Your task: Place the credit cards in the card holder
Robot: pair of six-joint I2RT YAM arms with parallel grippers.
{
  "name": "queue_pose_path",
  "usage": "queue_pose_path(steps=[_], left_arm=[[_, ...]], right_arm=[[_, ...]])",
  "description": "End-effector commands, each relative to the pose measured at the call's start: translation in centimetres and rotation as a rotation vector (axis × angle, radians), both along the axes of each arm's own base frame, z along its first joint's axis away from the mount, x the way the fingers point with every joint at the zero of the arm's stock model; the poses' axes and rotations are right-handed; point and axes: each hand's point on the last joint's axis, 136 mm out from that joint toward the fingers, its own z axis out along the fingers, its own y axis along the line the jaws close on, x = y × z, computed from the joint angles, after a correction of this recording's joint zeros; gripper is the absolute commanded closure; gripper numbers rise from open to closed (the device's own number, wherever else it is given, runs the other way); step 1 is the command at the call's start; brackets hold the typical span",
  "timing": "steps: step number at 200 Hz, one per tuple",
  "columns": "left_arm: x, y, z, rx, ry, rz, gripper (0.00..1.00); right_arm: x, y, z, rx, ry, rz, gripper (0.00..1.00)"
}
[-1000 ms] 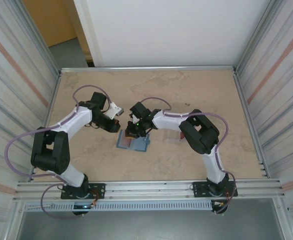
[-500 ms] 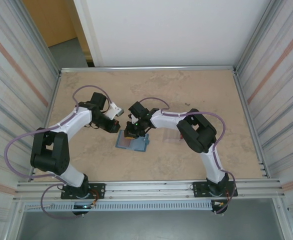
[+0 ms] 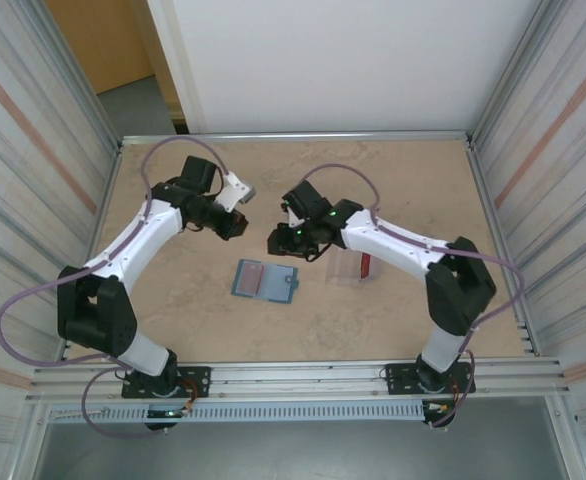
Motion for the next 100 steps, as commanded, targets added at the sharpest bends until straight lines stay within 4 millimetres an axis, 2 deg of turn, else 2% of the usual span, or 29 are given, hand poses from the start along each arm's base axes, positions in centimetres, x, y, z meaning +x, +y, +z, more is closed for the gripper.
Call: queue_pose_path(steps=[1,29,57,100], left_arm=[[0.2,-1.8,1.7,-0.02,-0.025,-0.03,1.0],[0.9,-4.8,3.3,-0.075,-0.111,-0.087,1.0],[0.6,-8.6,4.1,-0.127,-0.127,-0.133,1.0],[-0.8,-13.7,2.7,-0.173,-0.052,-0.21,1.0]], right_arm=[[-0.4,-4.8,-0.1,-0.136,-0.022,-0.053,0.62],[-0.5,-8.5,1.0,-0.214,-0.089,-0.118,0.57],[-1.5,-12.1,0.8,-0.289,-0.073,-0.174,0.53],[-2.8,-18.0,0.6,-0.361,-0.056,-0.286,0.45]])
